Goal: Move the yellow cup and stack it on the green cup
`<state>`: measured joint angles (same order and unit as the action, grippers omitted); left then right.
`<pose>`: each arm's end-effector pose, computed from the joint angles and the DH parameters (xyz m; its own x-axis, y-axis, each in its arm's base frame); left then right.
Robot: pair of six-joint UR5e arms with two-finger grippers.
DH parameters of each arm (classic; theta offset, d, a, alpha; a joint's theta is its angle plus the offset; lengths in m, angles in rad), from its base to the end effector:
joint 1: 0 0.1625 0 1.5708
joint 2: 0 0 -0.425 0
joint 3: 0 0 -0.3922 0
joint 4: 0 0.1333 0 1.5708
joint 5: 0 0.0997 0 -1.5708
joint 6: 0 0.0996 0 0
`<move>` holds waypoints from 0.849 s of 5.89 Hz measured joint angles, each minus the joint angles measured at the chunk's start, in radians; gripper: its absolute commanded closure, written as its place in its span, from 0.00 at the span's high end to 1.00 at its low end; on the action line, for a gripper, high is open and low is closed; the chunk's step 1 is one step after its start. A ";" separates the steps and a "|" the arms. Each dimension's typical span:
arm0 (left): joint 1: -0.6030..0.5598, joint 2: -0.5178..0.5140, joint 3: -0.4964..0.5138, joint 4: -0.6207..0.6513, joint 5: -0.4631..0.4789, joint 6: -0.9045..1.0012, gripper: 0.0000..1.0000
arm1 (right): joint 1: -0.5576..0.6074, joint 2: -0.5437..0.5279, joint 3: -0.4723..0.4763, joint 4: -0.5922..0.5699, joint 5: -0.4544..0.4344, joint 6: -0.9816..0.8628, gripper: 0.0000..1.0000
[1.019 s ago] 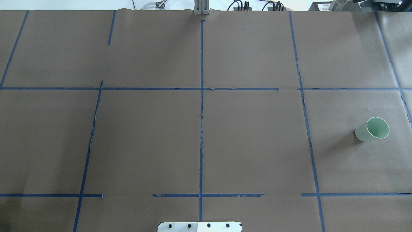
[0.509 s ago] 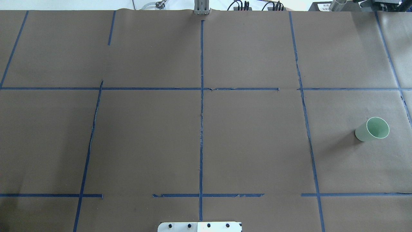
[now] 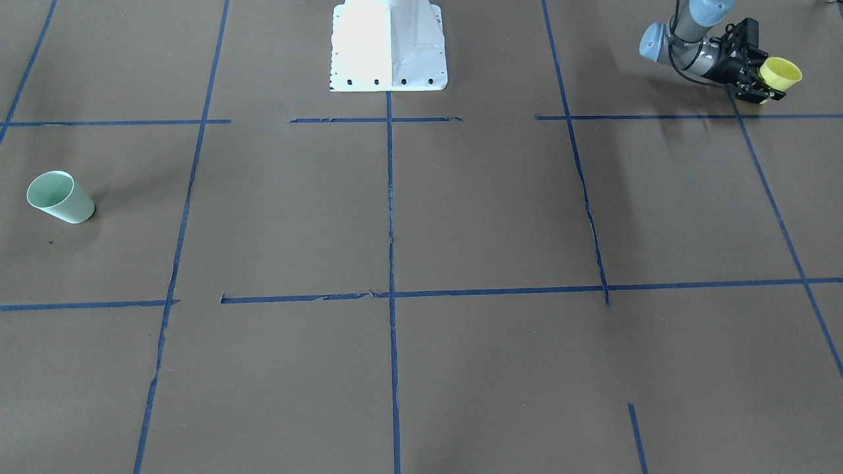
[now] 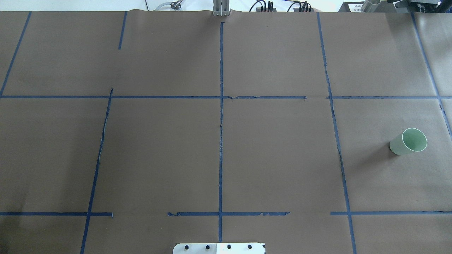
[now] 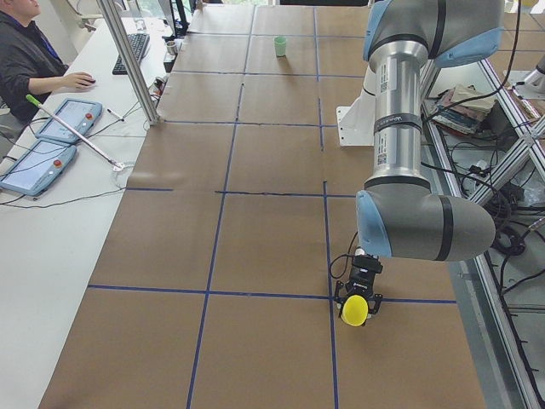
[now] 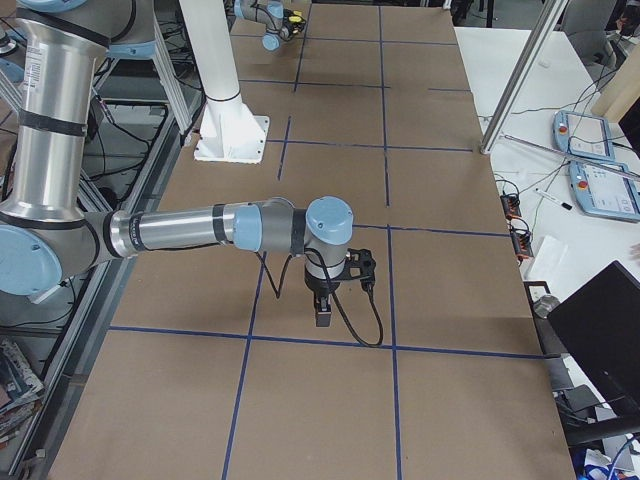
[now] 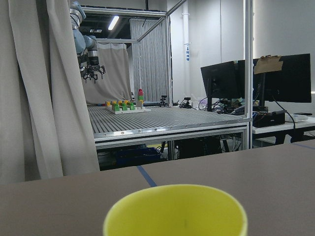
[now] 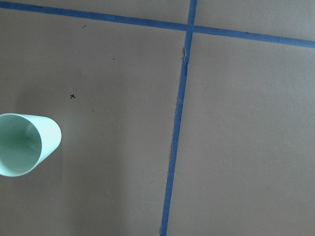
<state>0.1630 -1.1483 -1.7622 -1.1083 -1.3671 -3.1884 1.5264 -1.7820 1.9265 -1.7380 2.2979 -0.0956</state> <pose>0.2438 -0.1154 0.7787 0.2507 -0.9502 -0.1853 0.7713 0.0804 0.6313 0.0494 -0.3996 0.5982 0.7394 -0.1133 0.6637 0.1155 0.9925 0.0408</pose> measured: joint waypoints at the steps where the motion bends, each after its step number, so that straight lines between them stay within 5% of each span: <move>1: -0.003 0.020 -0.004 0.004 0.001 0.013 0.24 | 0.000 0.000 0.000 0.000 0.000 0.000 1.00; 3: -0.021 0.074 0.006 0.001 0.039 0.073 0.24 | 0.000 0.000 -0.001 0.000 0.001 0.000 1.00; 5: -0.169 0.078 0.017 -0.011 0.196 0.200 0.24 | 0.000 -0.001 -0.005 -0.001 0.004 0.000 1.00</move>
<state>-0.0064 -1.0703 -1.7450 -1.1197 -1.1707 -2.9882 1.5263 -1.7825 1.9219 -1.7395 2.3018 -0.0951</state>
